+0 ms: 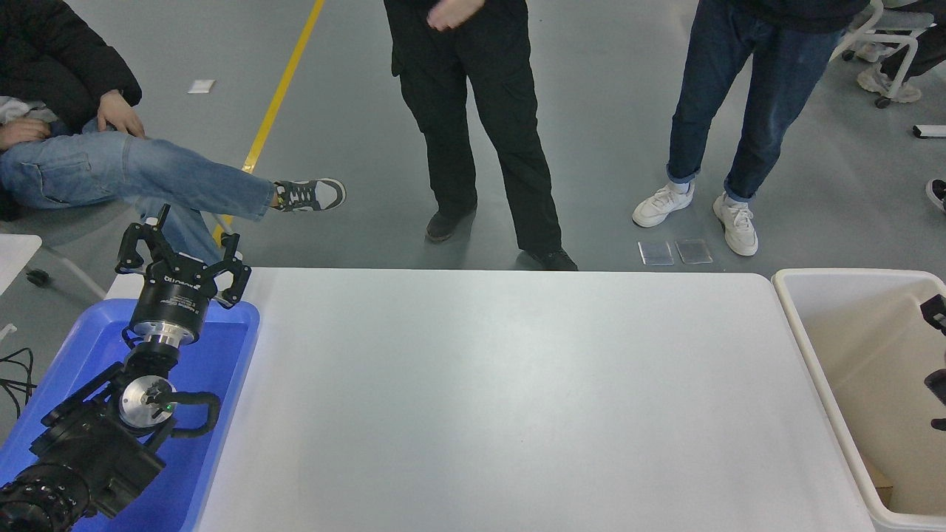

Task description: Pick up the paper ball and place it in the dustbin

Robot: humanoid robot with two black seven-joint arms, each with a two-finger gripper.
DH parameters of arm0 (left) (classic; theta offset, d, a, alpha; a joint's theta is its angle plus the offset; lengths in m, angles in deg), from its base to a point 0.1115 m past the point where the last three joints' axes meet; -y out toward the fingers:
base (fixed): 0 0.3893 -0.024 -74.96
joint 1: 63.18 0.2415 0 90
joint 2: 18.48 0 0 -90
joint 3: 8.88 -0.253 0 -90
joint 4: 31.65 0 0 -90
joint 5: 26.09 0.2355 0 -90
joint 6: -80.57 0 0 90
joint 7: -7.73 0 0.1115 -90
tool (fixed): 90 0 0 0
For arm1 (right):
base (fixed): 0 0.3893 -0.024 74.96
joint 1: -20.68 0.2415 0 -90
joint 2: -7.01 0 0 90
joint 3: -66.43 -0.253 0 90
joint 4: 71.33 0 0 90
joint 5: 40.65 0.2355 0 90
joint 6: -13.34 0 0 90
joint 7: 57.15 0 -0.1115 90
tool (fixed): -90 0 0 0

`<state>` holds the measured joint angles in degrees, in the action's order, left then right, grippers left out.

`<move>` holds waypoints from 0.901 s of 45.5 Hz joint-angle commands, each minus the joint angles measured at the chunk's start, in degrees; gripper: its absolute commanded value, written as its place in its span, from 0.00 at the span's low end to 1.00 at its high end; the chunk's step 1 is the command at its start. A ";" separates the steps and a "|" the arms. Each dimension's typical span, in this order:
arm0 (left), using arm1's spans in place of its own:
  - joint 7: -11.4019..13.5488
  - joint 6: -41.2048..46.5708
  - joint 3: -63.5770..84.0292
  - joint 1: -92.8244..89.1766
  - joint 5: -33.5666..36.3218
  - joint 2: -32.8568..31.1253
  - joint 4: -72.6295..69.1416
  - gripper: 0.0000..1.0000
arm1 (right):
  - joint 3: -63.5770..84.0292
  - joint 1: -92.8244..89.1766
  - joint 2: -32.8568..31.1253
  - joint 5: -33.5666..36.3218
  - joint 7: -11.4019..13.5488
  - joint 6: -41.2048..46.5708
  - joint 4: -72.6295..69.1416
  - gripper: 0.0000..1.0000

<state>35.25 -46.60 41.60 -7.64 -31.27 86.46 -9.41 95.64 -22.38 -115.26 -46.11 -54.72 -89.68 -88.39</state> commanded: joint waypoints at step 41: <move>-0.09 0.08 -0.12 0.00 0.00 0.00 -0.09 0.98 | 46.55 75.57 4.49 0.53 -0.05 52.81 -59.85 1.00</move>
<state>35.15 -46.52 41.48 -7.64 -31.27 86.46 -9.44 142.06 39.05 -117.13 -45.78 -54.75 -61.70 -145.31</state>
